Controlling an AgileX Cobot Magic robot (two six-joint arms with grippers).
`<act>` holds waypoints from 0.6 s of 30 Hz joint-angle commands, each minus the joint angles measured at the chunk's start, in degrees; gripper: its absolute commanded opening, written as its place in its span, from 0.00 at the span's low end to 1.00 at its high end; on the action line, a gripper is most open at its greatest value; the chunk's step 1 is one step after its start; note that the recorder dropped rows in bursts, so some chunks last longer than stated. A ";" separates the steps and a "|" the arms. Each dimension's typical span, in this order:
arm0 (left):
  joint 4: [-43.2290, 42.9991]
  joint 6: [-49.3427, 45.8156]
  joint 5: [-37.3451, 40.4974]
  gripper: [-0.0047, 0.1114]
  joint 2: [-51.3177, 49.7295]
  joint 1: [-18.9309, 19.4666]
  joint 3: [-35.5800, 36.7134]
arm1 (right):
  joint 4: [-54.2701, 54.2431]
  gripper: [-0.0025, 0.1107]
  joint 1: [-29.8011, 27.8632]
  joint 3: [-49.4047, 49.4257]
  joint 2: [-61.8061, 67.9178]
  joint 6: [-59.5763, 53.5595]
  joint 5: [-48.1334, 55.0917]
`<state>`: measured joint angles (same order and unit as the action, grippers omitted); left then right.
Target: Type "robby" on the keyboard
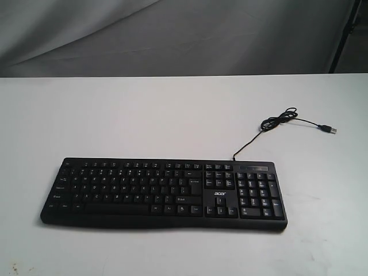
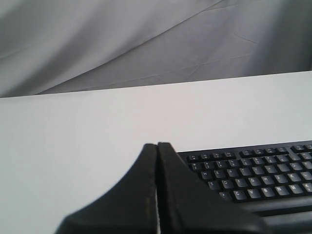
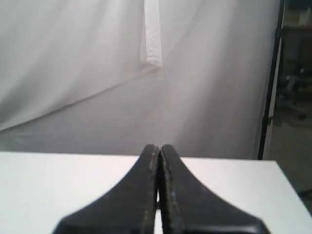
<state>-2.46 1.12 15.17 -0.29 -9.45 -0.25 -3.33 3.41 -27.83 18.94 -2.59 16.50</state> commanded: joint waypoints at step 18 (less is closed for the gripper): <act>-0.27 0.16 0.06 0.04 0.29 -0.36 0.25 | -11.26 0.02 44.62 -46.24 76.57 -6.58 14.03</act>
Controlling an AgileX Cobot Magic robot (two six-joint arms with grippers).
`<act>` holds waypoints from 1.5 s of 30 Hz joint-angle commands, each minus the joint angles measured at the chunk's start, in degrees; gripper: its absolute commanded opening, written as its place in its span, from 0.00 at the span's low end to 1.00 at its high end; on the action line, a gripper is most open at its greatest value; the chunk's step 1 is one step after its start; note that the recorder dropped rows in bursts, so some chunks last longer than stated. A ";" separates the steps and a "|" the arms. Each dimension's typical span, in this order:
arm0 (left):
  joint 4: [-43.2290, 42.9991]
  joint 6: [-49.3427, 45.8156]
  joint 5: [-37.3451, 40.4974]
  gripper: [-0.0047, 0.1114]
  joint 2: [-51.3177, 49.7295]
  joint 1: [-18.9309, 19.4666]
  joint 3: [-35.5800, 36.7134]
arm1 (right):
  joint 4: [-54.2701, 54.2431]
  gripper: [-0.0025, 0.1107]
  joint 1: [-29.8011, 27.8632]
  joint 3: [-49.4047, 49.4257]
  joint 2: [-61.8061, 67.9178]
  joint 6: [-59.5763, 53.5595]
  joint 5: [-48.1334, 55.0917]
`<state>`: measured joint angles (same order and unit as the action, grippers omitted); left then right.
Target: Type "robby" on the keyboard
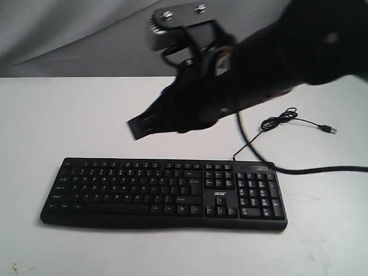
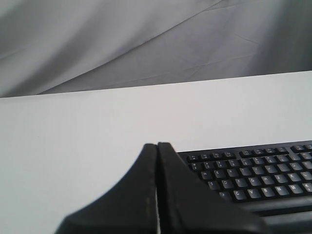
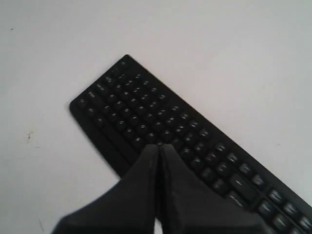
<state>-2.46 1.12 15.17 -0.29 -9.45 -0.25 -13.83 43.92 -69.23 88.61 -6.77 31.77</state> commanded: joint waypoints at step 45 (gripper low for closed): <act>-0.27 0.16 0.06 0.04 0.29 -0.36 0.25 | 1.03 0.02 6.54 -32.23 41.86 -1.29 0.45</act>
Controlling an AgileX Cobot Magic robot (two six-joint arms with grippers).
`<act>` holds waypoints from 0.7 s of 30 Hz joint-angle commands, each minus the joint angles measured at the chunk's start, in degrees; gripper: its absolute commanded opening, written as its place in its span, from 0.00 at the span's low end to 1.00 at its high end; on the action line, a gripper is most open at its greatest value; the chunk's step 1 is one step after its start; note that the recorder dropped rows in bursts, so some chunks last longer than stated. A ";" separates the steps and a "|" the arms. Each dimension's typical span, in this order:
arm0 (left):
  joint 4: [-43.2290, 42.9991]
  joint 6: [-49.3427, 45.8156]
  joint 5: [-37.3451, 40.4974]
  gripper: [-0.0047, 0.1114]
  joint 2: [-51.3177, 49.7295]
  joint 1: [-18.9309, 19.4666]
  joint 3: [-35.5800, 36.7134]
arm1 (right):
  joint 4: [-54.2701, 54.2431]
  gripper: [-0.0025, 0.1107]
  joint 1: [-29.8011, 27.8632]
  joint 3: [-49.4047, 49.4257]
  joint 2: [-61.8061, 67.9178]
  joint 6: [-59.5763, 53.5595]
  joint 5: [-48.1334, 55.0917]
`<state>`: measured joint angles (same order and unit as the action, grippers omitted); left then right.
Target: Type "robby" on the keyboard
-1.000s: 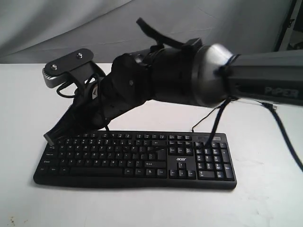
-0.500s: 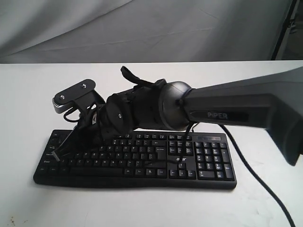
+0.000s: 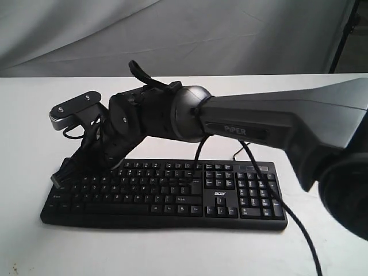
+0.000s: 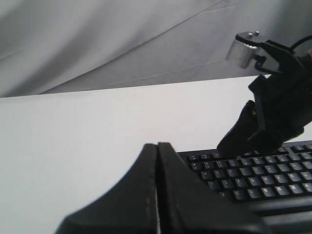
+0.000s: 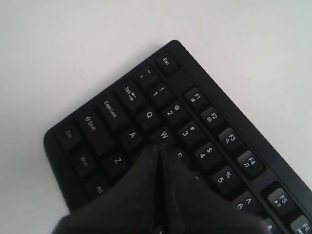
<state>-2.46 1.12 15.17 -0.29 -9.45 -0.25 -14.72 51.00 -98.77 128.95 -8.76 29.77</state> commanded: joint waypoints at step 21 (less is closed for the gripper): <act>-0.27 0.16 0.06 0.04 0.29 -0.36 0.25 | 6.80 0.02 -1.18 -2.58 3.65 3.21 0.50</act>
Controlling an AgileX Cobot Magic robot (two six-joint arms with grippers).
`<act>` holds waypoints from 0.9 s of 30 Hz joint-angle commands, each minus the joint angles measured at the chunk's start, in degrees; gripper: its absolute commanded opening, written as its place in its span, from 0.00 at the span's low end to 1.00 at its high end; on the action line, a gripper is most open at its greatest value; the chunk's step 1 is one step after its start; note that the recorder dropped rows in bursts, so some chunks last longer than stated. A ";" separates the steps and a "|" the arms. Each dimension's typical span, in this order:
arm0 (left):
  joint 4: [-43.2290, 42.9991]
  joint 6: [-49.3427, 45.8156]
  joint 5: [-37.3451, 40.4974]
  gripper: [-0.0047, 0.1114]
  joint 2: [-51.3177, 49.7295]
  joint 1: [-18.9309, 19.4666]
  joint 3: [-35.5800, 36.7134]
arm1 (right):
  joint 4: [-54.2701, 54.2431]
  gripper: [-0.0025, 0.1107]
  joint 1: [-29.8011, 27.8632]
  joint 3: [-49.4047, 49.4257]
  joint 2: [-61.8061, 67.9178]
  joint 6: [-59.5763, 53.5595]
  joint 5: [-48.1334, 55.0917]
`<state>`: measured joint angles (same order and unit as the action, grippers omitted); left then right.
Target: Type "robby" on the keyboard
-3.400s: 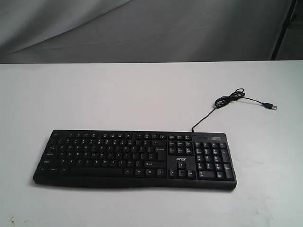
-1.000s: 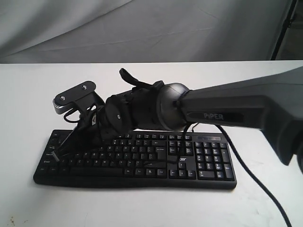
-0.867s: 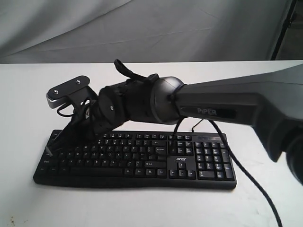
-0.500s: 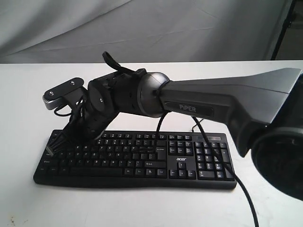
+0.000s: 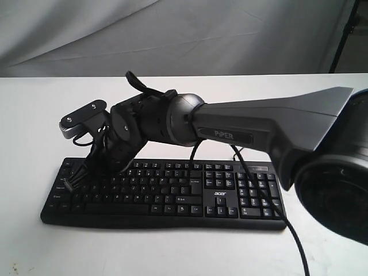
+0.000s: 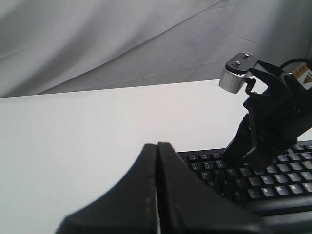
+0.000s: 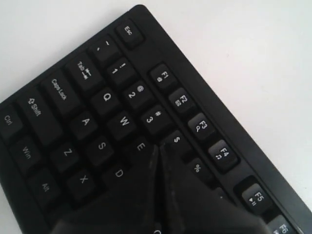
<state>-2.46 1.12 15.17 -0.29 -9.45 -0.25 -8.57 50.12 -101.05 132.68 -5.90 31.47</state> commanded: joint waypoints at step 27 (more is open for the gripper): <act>-0.27 0.16 0.06 0.04 0.29 -0.36 0.25 | 0.88 0.02 -0.30 -0.30 0.84 0.13 0.49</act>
<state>-2.46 1.12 15.17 -0.29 -9.45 -0.25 -8.29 50.12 -101.05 133.84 -5.90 31.16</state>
